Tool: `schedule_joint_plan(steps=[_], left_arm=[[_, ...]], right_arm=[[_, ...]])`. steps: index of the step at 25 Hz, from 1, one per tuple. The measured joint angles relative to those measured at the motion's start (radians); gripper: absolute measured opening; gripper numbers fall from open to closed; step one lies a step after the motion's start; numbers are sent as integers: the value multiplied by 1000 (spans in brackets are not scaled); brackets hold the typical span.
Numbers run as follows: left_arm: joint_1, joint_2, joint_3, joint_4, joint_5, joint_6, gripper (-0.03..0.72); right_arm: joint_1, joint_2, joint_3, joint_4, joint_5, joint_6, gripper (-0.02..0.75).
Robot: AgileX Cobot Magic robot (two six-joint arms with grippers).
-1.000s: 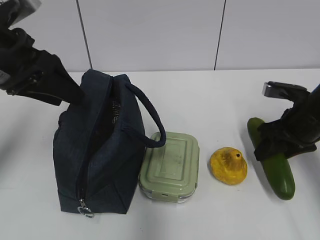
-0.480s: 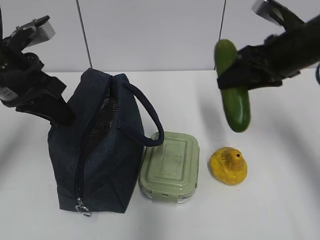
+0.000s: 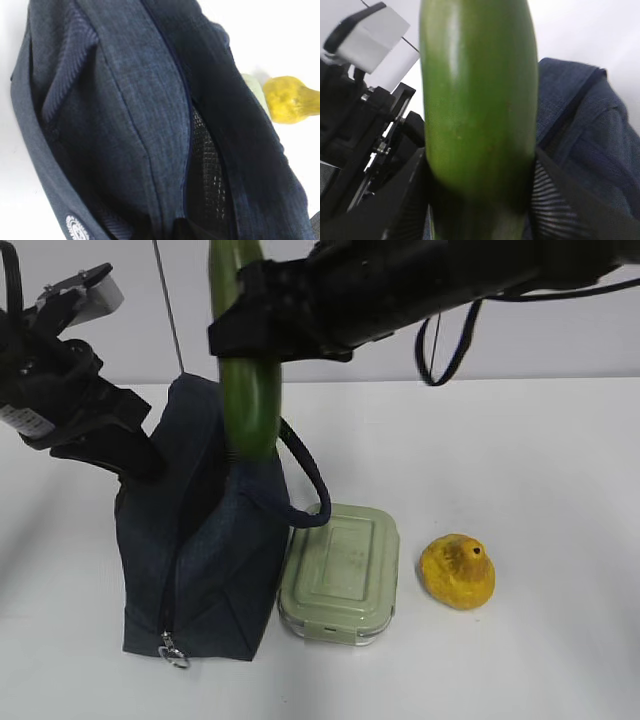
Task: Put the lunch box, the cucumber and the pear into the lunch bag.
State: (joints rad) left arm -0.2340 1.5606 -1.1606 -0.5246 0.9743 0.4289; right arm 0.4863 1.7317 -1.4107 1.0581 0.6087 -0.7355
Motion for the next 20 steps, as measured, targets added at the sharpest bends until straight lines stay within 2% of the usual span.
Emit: schedule_joint_plan(steps=[5,9,15,20], left_arm=[[0,0,0,-2,-5,0,21],[0,0,0,-2,-7,0,21],[0,0,0,-2,-10,0,21],[0,0,0,-3,-18,0,21]], right_arm=[[59,122,-18,142,-35,-79,390],[70,188,-24,147,-46,-96,390],[72,199,-32,-43,-42,9,390],[72,199,-32,-316,13,196,390]])
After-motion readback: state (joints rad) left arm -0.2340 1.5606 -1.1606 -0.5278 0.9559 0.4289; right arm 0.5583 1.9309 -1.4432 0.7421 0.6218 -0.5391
